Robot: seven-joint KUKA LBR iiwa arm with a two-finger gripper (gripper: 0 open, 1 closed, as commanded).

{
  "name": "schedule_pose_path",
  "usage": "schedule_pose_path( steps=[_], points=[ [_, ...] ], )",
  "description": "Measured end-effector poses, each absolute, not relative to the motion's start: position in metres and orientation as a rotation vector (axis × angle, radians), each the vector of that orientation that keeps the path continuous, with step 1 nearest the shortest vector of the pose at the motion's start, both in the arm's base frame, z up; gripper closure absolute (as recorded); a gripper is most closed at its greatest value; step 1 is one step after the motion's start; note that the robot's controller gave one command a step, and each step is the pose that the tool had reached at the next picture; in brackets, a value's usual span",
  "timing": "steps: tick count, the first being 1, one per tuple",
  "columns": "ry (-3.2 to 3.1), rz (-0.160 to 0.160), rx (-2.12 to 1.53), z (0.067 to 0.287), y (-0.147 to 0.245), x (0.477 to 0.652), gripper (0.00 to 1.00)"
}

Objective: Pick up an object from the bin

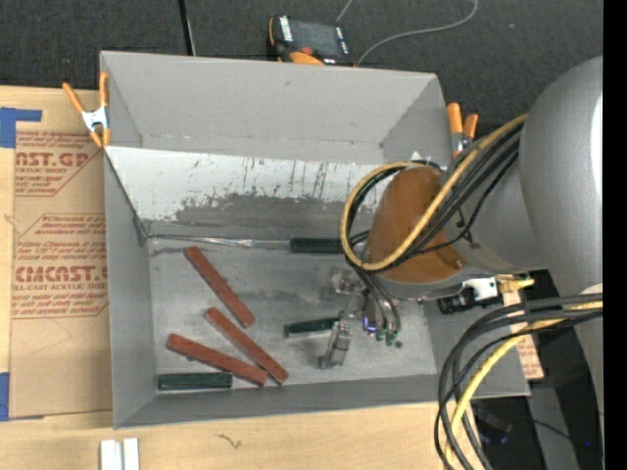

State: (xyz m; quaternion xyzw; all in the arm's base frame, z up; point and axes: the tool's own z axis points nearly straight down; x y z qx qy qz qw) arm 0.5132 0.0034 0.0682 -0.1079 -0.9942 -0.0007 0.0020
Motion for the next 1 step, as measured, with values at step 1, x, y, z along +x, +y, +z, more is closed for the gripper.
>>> schedule_pose_path(
  steps=[1],
  points=[
    [-3.122,-0.001,-0.339,0.0697,0.0026,0.5142,1.0]
  ],
)
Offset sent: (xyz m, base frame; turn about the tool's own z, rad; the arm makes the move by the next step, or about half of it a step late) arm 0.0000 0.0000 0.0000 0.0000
